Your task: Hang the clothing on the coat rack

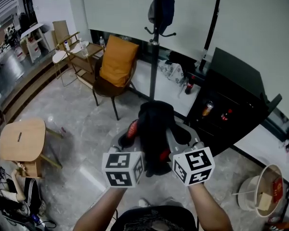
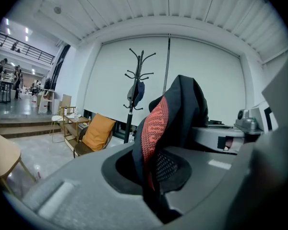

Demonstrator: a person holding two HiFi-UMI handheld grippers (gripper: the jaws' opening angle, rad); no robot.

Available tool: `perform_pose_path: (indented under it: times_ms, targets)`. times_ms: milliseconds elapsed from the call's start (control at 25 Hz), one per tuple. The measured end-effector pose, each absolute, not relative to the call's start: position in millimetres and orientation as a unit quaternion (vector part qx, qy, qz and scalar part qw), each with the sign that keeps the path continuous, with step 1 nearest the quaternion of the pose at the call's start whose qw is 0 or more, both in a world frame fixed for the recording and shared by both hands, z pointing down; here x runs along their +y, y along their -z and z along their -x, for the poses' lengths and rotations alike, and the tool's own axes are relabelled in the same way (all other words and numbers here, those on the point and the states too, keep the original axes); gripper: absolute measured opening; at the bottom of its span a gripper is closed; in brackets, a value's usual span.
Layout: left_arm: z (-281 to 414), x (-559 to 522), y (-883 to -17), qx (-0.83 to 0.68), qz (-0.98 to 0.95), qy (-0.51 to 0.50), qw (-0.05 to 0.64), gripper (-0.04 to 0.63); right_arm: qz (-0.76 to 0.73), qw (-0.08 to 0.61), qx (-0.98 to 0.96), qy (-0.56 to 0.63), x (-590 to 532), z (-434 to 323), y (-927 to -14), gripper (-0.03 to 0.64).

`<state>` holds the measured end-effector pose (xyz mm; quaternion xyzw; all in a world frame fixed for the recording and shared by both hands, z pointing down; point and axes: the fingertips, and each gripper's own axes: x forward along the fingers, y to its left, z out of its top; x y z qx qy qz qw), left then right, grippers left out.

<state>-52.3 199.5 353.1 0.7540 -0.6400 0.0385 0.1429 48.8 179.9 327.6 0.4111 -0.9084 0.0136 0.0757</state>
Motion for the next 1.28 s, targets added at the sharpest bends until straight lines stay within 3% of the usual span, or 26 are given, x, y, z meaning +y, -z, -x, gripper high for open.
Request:
perform_pose_path:
  times_ms: [680,1280]
  targets:
    - [63,126,-366,-0.685,-0.711,-0.053,0.150,0.020,-0.354,0.057,-0.933,-0.026,94,-36,-340,0.028]
    - [30,15,-370,-0.705,-0.689,-0.068,0.154,0.020,-0.326,0.051,-0.943,-0.033,-21,-68,-342,0.028]
